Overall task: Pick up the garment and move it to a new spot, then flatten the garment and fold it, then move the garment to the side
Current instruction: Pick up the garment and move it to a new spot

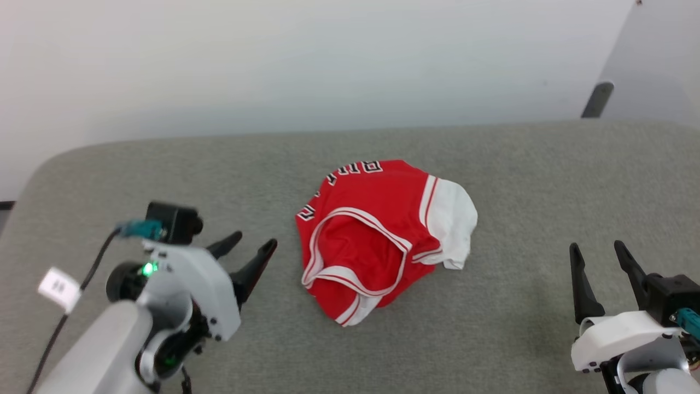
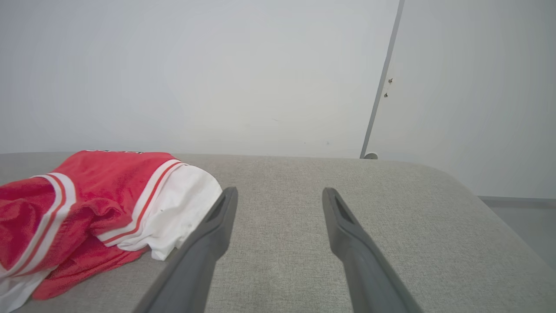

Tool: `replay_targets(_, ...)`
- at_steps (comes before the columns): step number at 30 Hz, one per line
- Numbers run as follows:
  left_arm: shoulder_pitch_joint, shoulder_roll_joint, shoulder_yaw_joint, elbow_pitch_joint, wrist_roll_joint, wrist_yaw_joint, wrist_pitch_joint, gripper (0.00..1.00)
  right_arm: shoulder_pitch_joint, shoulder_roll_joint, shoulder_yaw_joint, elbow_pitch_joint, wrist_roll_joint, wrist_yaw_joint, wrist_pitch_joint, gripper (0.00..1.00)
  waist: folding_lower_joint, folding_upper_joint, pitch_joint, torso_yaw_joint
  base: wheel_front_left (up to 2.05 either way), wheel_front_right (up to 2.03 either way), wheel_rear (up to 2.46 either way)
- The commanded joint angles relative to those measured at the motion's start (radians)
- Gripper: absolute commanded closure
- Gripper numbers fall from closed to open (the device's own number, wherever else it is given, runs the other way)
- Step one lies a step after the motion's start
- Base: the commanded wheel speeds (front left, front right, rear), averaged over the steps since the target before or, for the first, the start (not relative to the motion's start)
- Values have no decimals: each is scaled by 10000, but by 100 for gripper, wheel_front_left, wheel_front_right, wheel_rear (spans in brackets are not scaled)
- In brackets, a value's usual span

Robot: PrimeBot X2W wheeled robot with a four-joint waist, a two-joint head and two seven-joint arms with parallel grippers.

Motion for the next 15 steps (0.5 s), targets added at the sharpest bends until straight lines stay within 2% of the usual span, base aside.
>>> replay_targets(1, 380, 66, 139, -159, -149, -45, -263, 0, 170, -42, -33, -49, -4, 1, 27, 0, 0, 0, -383, 357, 0, 0, 0)
replay_targets(10, 1876, 907, 1204, -713, 316, 23, -2852, 0, 540, -114, -167, -202, 98, 1, 14, 0, 0, 0, -740, 701, 0, 0, 0)
replay_targets(15, 2738, 1012, 1672, -654, 507, 116, -4343, 0, 816, -167, -324, -206, 119, 1, -114, 0, 0, 0, -932, 840, 0, 0, 0)
